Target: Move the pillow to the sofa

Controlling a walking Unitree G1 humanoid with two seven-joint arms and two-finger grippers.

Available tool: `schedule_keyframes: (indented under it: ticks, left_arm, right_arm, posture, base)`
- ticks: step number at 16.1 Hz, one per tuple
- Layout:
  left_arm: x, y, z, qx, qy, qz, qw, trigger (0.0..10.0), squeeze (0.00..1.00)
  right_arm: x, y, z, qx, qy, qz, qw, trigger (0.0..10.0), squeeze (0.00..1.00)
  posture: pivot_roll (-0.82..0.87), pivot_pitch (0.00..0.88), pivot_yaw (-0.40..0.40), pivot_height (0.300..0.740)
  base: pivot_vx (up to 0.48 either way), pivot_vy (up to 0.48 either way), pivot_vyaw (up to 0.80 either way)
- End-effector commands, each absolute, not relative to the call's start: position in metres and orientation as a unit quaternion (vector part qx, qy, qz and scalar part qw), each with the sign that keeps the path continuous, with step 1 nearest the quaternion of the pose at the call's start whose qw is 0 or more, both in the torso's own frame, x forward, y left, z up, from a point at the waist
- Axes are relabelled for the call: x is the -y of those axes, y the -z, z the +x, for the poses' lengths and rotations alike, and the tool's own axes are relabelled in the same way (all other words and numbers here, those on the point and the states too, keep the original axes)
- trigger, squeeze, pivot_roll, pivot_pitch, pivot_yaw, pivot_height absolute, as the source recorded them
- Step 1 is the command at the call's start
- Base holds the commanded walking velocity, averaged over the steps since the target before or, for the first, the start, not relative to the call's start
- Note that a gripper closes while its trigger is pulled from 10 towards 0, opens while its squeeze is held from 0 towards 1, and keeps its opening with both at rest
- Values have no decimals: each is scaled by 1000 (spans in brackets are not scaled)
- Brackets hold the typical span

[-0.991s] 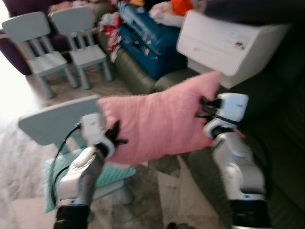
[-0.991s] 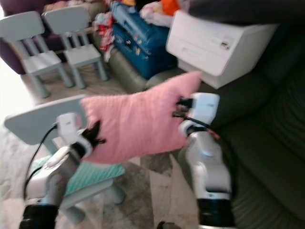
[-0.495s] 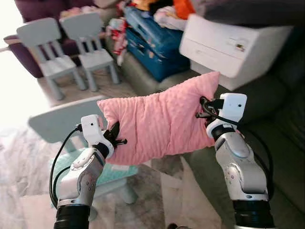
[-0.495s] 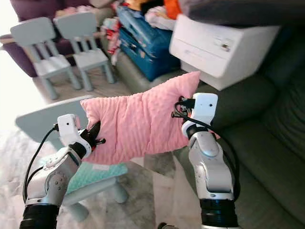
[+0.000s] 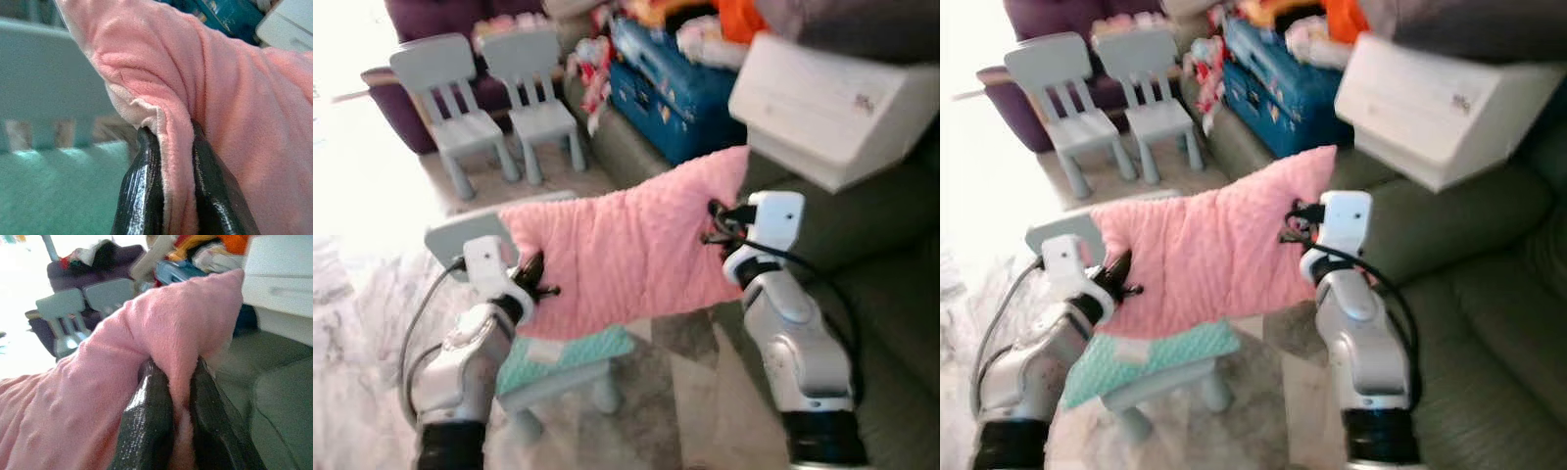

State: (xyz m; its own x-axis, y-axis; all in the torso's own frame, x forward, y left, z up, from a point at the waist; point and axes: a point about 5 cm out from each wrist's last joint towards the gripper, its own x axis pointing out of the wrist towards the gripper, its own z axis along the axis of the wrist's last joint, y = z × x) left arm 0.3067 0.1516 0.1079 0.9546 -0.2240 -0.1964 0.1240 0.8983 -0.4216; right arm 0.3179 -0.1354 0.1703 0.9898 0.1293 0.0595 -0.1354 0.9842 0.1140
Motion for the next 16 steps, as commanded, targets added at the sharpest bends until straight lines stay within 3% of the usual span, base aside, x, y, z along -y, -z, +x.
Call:
schedule_keyframes:
  ticks: [1,16]
  left_arm:
    - [-152,-109,307,-123,94,-201,967,10000,0]
    - [-145,-106,303,-139,108,-194,965,10000,0]
  right_arm:
    - [132,-178,318,41,-73,63,995,10000,0]
    - [129,-175,319,31,-72,60,995,10000,0]
  posture:
    - [-141,102,35,740]
    - [-133,106,38,740]
  base:
    - [0,480,0]
    - [0,480,0]
